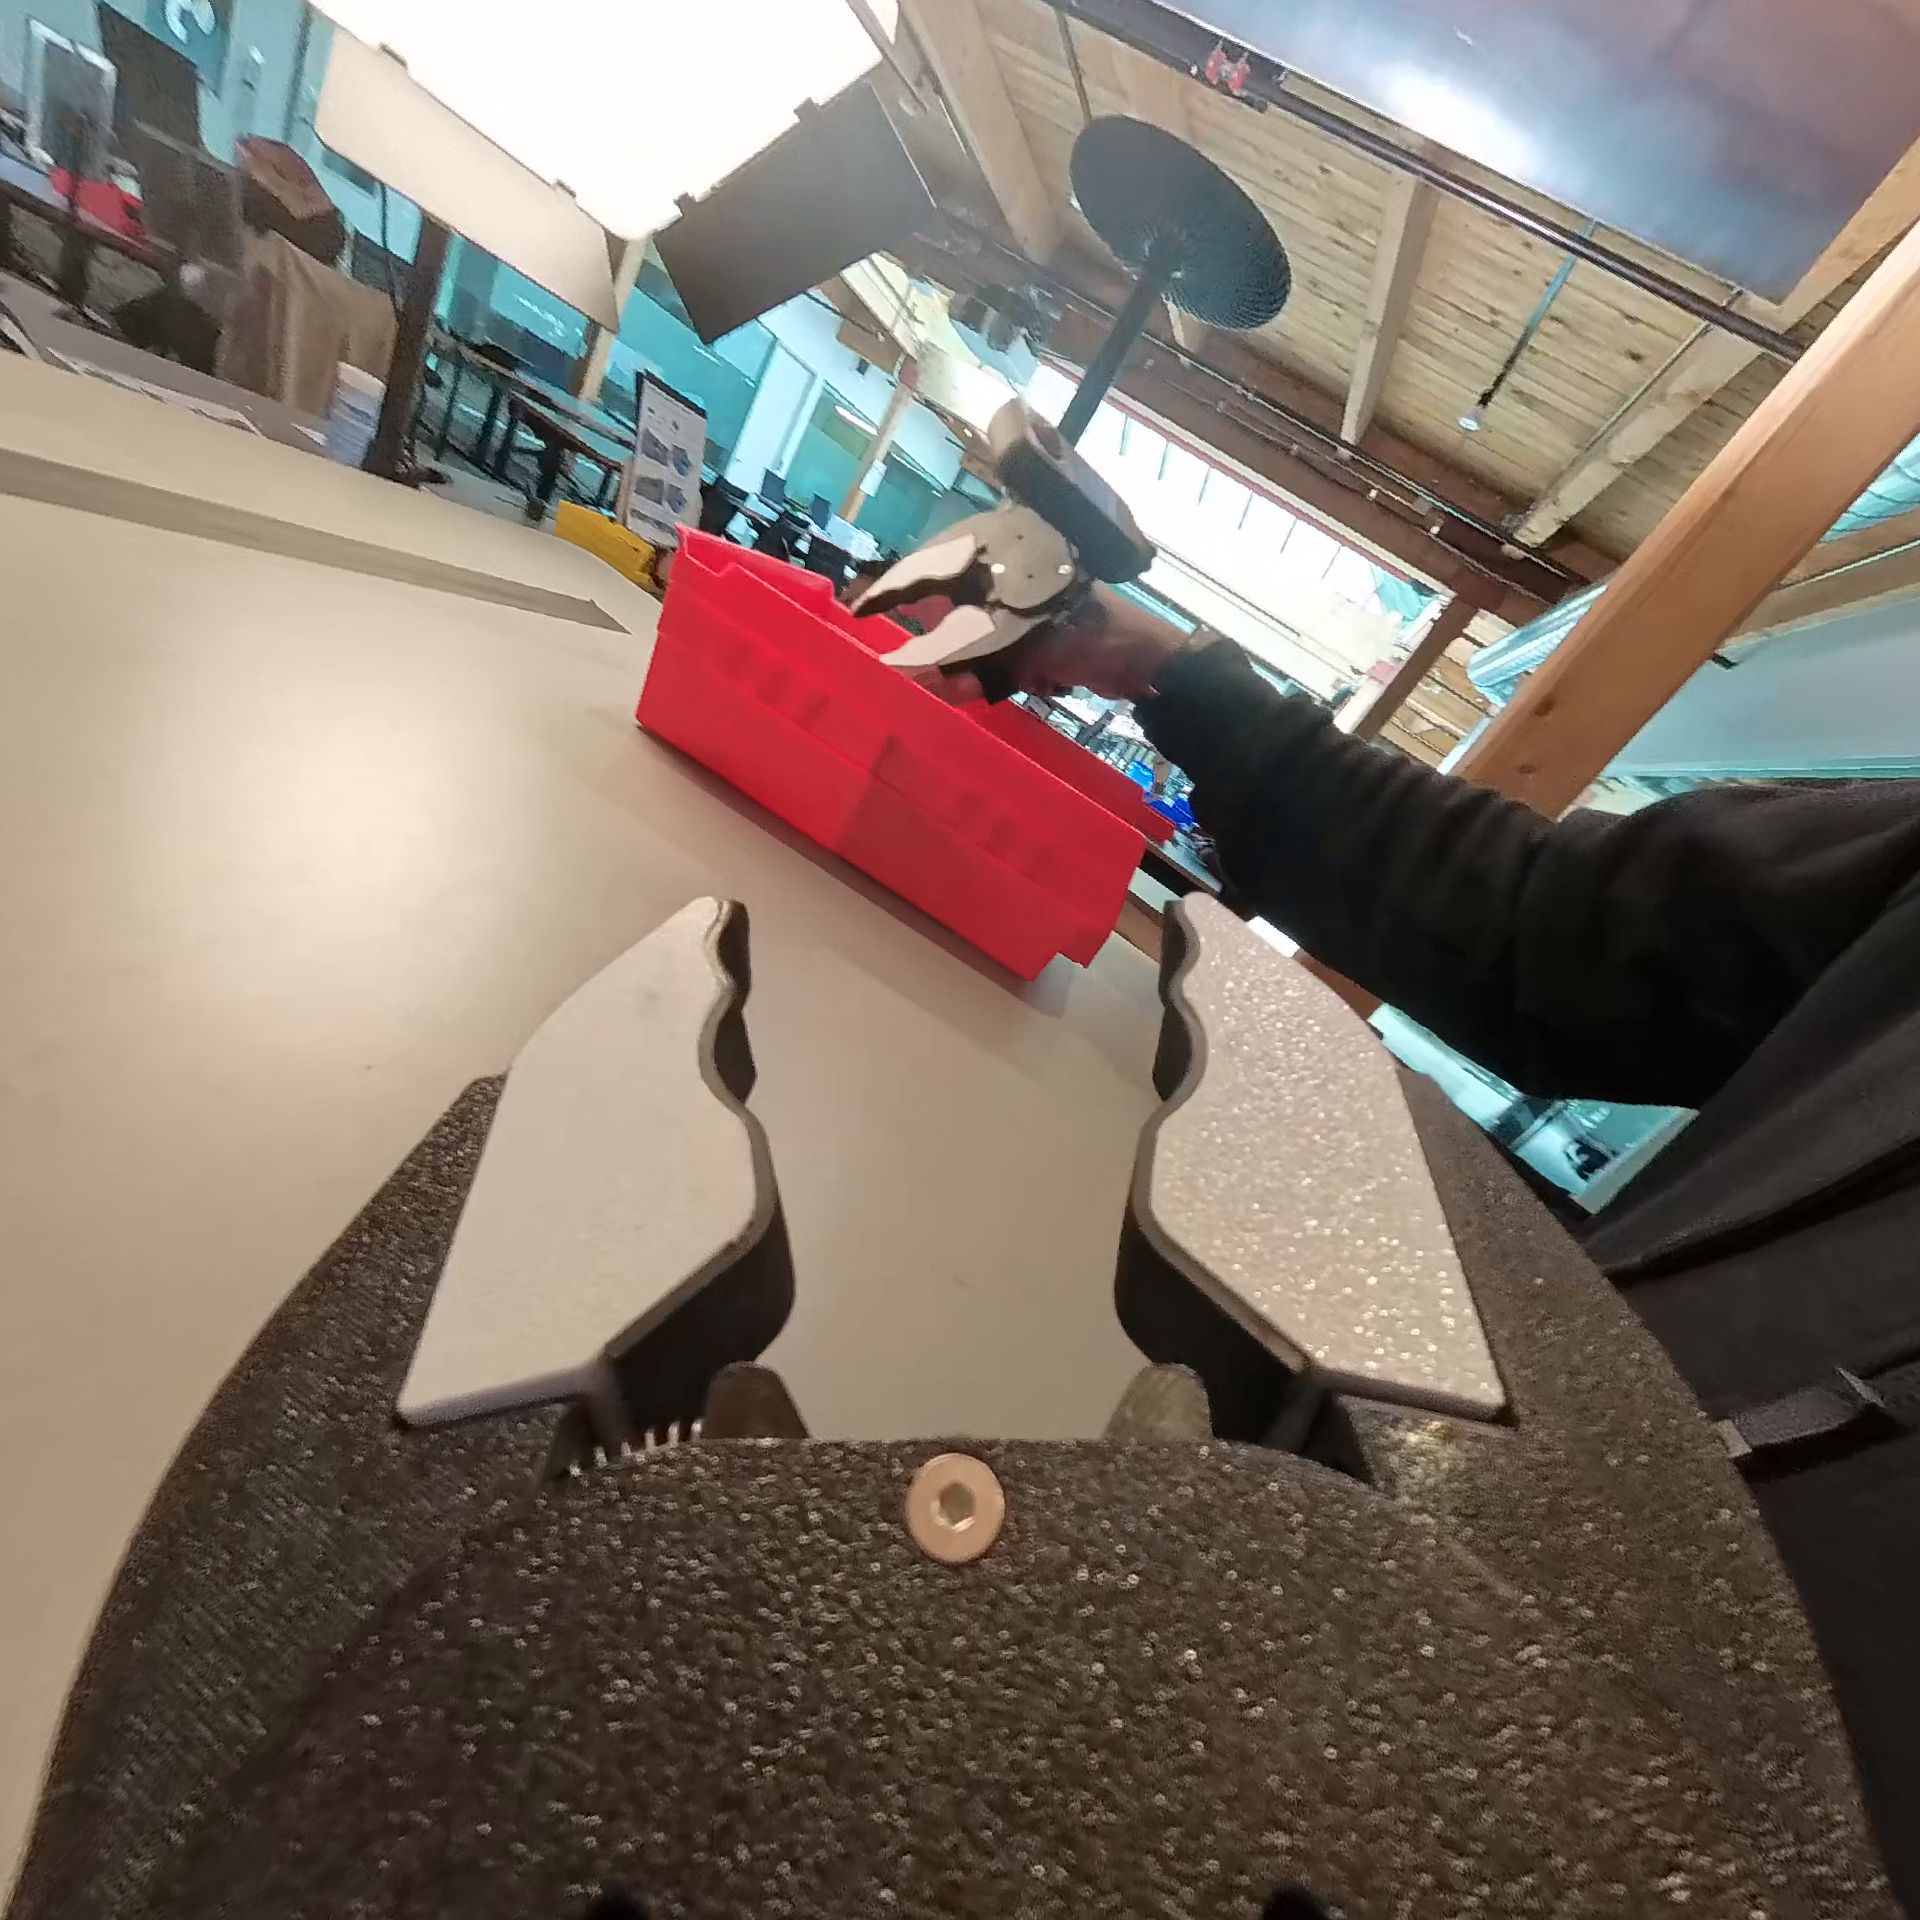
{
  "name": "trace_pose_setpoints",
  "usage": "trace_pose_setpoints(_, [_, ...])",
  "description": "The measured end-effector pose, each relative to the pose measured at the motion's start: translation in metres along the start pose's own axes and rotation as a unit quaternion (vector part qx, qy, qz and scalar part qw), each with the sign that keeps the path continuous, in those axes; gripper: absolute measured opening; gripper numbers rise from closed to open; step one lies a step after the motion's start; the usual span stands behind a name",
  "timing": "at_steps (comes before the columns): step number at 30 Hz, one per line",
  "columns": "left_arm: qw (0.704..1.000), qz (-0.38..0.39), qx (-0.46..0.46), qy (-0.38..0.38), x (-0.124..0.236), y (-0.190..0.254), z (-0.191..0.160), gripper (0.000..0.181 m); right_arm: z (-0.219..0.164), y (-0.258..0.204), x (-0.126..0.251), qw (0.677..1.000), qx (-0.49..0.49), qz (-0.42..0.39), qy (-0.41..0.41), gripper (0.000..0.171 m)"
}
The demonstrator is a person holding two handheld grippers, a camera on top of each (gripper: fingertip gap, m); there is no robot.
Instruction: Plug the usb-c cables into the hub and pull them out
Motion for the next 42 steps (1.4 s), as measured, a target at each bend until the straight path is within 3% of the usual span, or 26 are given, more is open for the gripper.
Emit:
trace_pose_setpoints(3, [0.999, 0.016, -0.025, 0.020, 0.004, -0.001, 0.005, 0.079, 0.009, -0.010, 0.026, 0.998, -0.037, -0.011, 0.050, 0.059])
trace_pose_setpoints(8, [0.993, 0.086, -0.070, 0.037, 0.024, -0.021, 0.022, 0.079, 0.023, -0.065, 0.076, 0.989, -0.080, 0.012, 0.125, 0.062])
trace_pose_setpoints(14, [0.967, 0.223, -0.114, 0.053, 0.089, -0.063, 0.058, 0.077, 0.020, -0.156, 0.122, 0.943, -0.200, 0.090, 0.250, 0.071])
trace_pose_setpoints(19, [0.903, 0.387, -0.185, 0.018, 0.175, -0.094, 0.094, 0.080, -0.011, -0.201, 0.126, 0.940, -0.250, 0.051, 0.225, 0.082])
trace_pose_setpoints(26, [0.775, 0.579, -0.254, -0.010, 0.304, -0.108, 0.155, 0.085, -0.024, -0.215, 0.130, 0.936, -0.286, 0.014, 0.207, 0.088])
trace_pose_setpoints(29, [0.750, 0.612, -0.248, -0.034, 0.337, -0.126, 0.165, 0.089, -0.017, -0.219, 0.123, 0.935, -0.293, 0.016, 0.199, 0.091])
trace_pose_setpoints(31, [0.753, 0.612, -0.235, -0.053, 0.347, -0.143, 0.170, 0.090, -0.011, -0.222, 0.116, 0.940, -0.286, 0.014, 0.185, 0.091])
trace_pose_setpoints(34, [0.767, 0.597, -0.219, -0.083, 0.348, -0.169, 0.176, 0.089, 0.000, -0.222, 0.103, 0.951, -0.265, -0.004, 0.158, 0.088])
trace_pose_setpoints(37, [0.776, 0.583, -0.203, -0.131, 0.340, -0.192, 0.175, 0.078, 0.007, -0.218, 0.089, 0.958, -0.260, -0.042, 0.115, 0.073])
trace_pose_setpoints(40, [0.762, 0.586, -0.207, -0.179, 0.340, -0.204, 0.172, 0.055, 0.006, -0.213, 0.077, 0.961, -0.248, -0.106, 0.057, 0.041])
trace_pose_setpoints(42, [0.758, 0.578, -0.230, -0.195, 0.342, -0.204, 0.172, 0.032, 0.007, -0.211, 0.073, 0.963, -0.229, -0.141, 0.027, 0.032])
Point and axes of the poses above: each gripper's, where its closed fingertips meet, x back along the fingers, z out of its top, y = z × x across the jaws, the point moved 5 cm from there along x, back along the fingers, and after that the axes turned 5 degrees about y, right-handed, at the moved point
